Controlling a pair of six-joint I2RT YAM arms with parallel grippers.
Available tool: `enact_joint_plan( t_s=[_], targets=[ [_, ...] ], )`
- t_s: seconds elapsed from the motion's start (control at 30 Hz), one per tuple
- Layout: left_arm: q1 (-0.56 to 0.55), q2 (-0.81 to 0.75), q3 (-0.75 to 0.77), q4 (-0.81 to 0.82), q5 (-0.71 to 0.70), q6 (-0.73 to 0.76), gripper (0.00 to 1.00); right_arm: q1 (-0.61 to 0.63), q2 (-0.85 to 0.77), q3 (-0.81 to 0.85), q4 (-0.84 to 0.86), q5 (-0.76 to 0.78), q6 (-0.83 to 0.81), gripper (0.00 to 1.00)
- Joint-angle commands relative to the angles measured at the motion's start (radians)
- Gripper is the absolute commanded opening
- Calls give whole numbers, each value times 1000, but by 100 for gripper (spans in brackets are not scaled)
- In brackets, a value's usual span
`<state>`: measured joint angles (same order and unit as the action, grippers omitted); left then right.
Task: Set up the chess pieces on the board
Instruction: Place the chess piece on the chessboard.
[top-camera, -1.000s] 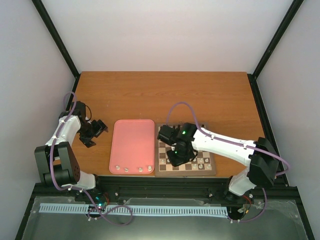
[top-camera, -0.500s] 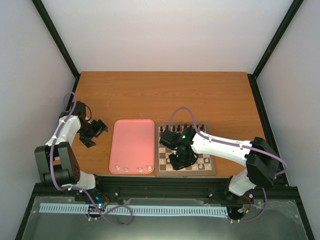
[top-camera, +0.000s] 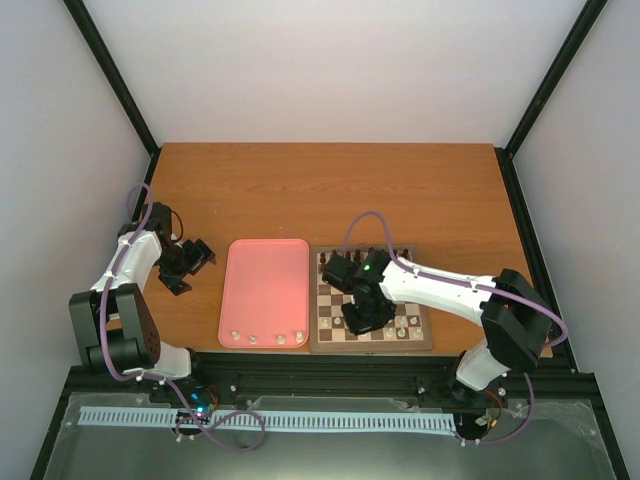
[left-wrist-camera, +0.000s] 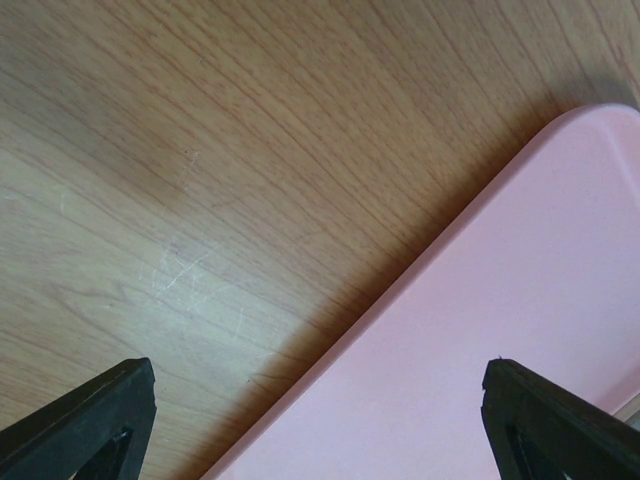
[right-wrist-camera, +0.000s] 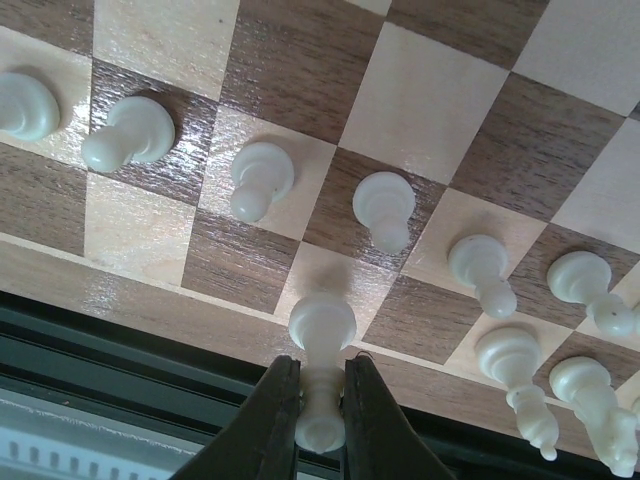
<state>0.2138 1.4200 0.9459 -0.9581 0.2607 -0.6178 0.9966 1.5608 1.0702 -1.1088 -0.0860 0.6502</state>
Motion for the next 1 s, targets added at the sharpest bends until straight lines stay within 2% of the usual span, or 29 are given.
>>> enact_joint_plan(
  t_s=[0.0,0.6,0.83,0.97],
  targets=[
    [-3,2,10,12,-3,-8,100,-14,8,-13,8,13,-13,7],
    [-3,16,18,11,-4,-7,100,-21,43,-21,29,-6,-33,9],
    [-3,16,16,10,-6,-5,100,-21,21,-6,36,-29,-41,18],
    [-3,18,19,12,-5,-6,100,-21,10,-4,35,-42,-41,20]
  ],
)
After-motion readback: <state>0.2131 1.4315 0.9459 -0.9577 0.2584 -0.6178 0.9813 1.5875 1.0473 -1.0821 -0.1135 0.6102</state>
